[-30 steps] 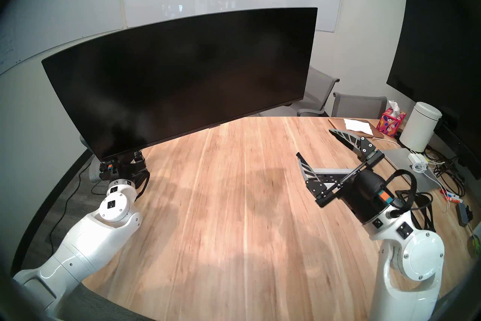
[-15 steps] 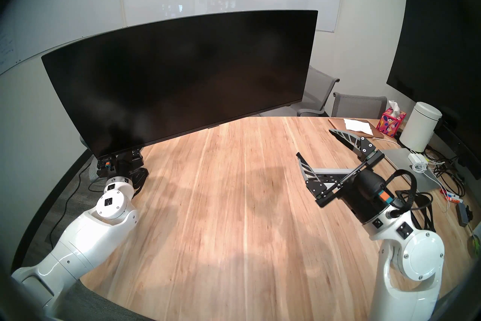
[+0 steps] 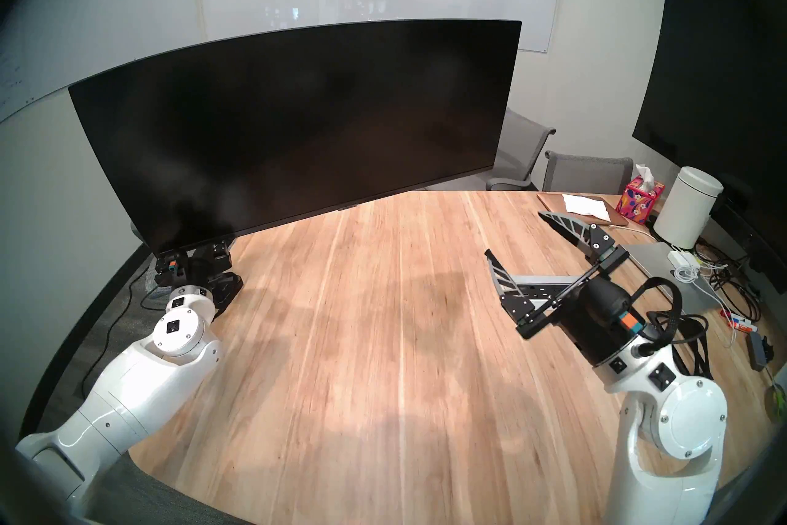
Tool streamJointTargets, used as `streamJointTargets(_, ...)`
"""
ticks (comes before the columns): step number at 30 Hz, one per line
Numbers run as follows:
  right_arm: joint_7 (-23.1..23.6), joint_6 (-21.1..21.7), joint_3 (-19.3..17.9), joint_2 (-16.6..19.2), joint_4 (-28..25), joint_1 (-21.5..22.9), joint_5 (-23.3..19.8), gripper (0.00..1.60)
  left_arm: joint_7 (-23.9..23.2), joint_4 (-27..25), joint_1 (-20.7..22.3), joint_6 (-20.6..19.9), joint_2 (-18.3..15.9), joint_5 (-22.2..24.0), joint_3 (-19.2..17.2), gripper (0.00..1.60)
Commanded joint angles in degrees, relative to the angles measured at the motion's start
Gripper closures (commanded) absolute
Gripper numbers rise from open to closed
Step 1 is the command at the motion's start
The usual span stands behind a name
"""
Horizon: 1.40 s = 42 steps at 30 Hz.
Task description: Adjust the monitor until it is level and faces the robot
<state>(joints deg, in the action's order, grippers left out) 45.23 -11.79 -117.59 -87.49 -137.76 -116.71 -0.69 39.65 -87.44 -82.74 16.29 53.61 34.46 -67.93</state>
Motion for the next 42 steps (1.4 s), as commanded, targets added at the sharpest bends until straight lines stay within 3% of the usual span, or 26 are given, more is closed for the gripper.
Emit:
streamJointTargets(1,0.09,-0.12,0.01,0.10,-0.90,0.18,-0.25,0.00,-0.32,-2.43,3.69,0.41,-1.92,-1.05,-2.09,0.00)
streamJointTargets(42,0.08,-0.13,0.02,0.10,-0.88,0.19,-0.23,0.00,-1.21,-2.20,5.50,-1.51,-3.94,-0.80,-2.21,0.00)
